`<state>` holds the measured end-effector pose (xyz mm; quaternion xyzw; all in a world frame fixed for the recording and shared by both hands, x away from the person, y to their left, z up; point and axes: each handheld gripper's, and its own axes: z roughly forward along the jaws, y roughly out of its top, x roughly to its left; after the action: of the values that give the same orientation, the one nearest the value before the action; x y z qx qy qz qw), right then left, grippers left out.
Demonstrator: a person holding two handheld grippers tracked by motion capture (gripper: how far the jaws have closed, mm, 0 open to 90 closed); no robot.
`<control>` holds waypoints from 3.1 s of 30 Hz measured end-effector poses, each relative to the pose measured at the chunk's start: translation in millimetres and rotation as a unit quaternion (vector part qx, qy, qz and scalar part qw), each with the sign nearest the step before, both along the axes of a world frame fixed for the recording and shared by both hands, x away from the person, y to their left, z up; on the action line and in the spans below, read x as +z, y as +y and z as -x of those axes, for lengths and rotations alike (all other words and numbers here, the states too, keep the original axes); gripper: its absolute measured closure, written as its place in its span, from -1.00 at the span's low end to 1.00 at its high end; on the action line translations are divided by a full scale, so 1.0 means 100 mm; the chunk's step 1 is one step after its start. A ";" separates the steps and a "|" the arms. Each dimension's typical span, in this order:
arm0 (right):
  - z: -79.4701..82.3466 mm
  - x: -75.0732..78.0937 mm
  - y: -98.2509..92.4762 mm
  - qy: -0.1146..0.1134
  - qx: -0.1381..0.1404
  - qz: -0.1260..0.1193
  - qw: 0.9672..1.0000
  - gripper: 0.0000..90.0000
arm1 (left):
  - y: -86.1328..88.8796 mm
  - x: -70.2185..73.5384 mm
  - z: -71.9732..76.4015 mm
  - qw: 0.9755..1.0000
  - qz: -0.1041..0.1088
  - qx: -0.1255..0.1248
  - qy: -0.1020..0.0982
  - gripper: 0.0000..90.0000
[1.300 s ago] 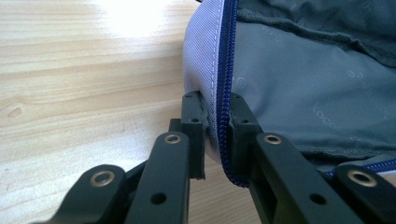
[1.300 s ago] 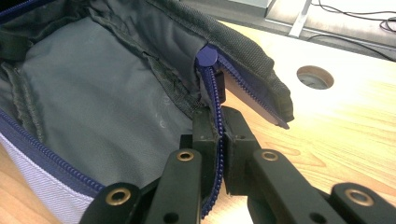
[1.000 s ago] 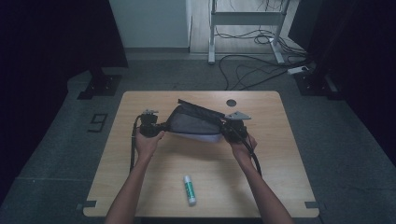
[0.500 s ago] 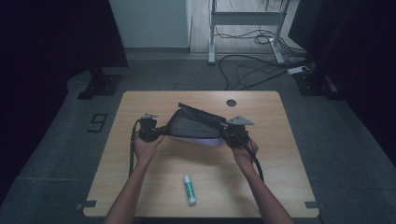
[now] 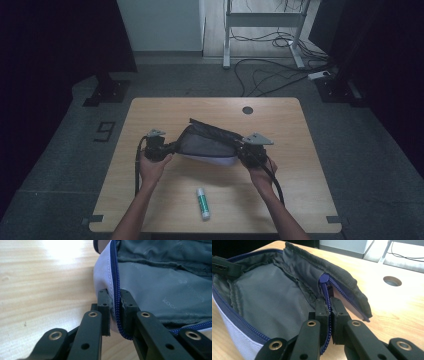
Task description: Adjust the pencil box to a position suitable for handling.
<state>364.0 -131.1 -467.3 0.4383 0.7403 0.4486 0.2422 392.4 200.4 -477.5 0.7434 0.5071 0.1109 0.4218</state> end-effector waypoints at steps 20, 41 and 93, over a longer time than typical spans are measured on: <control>-0.02 -0.57 -0.02 0.073 0.000 0.012 0.997 0.83 | 0.02 -0.53 0.02 0.998 0.004 -0.011 0.069 0.81; 0.08 -0.55 -0.20 0.026 -0.026 -0.022 0.999 0.18 | 0.02 -0.35 0.11 0.999 0.023 -0.015 0.020 -0.17; 0.89 -0.36 0.34 0.040 0.106 -0.041 0.993 -0.23 | 0.44 -0.47 0.34 0.999 0.039 -0.020 0.028 -0.23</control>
<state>275.0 -97.1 -503.6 0.3847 0.7725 0.4838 0.1455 358.4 243.9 -524.2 0.7388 0.5078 0.0620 0.4387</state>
